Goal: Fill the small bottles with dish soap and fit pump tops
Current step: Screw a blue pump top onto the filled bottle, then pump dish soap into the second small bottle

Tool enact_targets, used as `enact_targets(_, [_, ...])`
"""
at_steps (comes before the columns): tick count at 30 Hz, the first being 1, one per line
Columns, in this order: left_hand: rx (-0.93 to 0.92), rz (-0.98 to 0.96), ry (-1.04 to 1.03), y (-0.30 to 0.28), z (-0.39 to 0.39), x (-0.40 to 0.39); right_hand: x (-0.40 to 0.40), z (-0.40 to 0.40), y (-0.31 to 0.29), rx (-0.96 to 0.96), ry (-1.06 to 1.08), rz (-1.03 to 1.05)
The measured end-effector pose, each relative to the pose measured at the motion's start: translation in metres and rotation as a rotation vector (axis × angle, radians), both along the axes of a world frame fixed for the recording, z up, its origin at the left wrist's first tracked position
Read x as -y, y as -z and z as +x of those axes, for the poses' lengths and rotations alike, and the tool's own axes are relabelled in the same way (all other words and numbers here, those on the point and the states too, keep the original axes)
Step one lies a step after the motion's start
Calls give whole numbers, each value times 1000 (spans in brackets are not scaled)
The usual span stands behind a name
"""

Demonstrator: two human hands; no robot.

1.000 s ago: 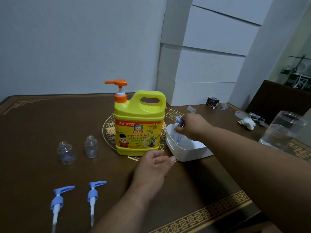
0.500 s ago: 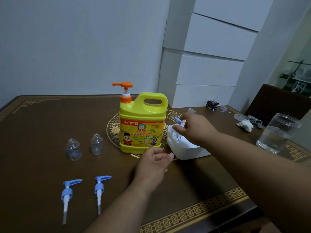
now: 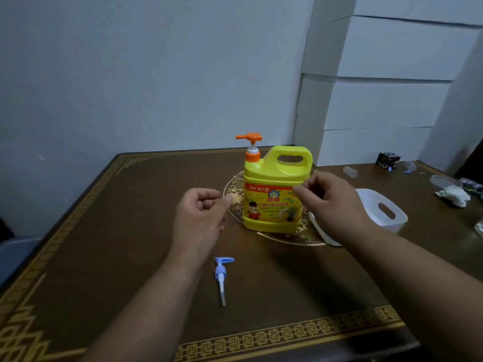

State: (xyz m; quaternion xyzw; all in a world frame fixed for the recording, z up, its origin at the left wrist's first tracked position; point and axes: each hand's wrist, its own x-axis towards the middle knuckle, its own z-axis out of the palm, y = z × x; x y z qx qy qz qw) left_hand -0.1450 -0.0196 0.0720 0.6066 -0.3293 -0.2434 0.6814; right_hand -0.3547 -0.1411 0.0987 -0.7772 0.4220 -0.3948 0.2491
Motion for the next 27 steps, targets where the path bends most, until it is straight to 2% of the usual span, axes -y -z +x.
enact_targets(4, [88,54,-114,5,42,-27,-25,34,27,90,-86,112])
enact_targets(8, [227,190,-211,37,79,-26,-32,71,63,161,-109,258])
enact_targets(12, [243,278,-155,77,103,-15,-33,91,104,172,-79,363])
enact_targets(23, [237,309,-79,97,118,19,-34,91,117,126,-80,324])
enact_targets(27, [247,266,-127,98,115,17,-40,87,96,48,-176,199])
